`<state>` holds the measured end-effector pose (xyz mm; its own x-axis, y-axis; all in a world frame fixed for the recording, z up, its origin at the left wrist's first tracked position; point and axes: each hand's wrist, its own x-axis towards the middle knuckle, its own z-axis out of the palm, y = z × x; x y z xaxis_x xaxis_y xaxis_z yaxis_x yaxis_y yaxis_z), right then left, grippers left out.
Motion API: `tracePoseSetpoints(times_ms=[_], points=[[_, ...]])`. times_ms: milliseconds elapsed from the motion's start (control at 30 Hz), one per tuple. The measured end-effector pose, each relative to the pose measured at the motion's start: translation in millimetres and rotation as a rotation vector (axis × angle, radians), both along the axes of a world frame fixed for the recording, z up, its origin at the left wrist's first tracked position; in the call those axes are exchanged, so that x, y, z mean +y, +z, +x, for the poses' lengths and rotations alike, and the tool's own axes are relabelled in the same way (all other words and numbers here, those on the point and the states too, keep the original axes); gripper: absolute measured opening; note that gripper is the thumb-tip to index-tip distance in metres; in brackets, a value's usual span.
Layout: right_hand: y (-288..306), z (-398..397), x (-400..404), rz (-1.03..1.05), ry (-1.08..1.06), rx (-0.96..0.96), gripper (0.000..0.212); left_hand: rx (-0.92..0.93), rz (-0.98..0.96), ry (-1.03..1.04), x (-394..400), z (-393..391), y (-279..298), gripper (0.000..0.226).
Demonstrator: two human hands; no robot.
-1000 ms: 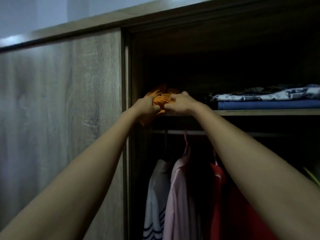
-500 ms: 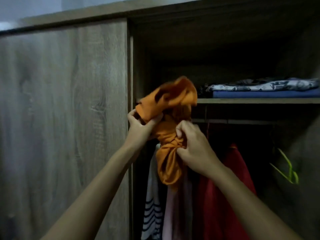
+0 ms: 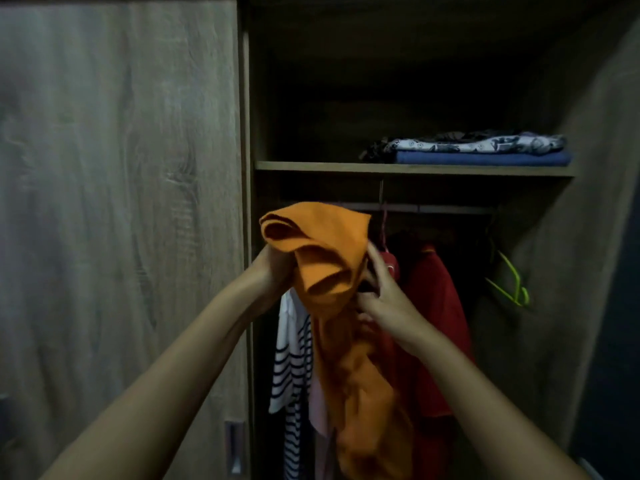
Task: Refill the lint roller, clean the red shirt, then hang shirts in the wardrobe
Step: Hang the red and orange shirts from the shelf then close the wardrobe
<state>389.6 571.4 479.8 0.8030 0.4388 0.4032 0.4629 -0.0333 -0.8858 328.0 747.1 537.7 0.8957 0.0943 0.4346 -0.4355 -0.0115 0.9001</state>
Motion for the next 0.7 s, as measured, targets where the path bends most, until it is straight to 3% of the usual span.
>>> tracePoseSetpoints(times_ms=[67,133,300,433,567,633,700], points=[[-6,-11,-2,-0.101,0.034,-0.001,0.038,-0.004,0.077,0.002,-2,-2,-6,0.024],[-12,-18,-6,-0.142,0.022,-0.035,0.02,-0.029,0.158,0.032,0,-3,-11,0.028],[-34,-30,-13,-0.305,0.039,0.13,0.029,0.017,0.034,0.084,5,-11,-14,0.036],[-67,-43,0,-0.352,0.124,0.261,0.031,0.1,-0.271,0.069,8,-12,-8,0.027],[-91,-68,31,-0.342,0.118,0.265,0.031,0.126,-0.581,0.001,9,-13,2,0.042],[-95,-73,44,-0.256,0.063,0.271,0.028,0.116,-0.56,-0.053,13,-13,0,0.046],[-87,-77,50,-0.1,0.038,0.363,0.022,0.126,-0.383,-0.053,19,-19,-8,0.049]])
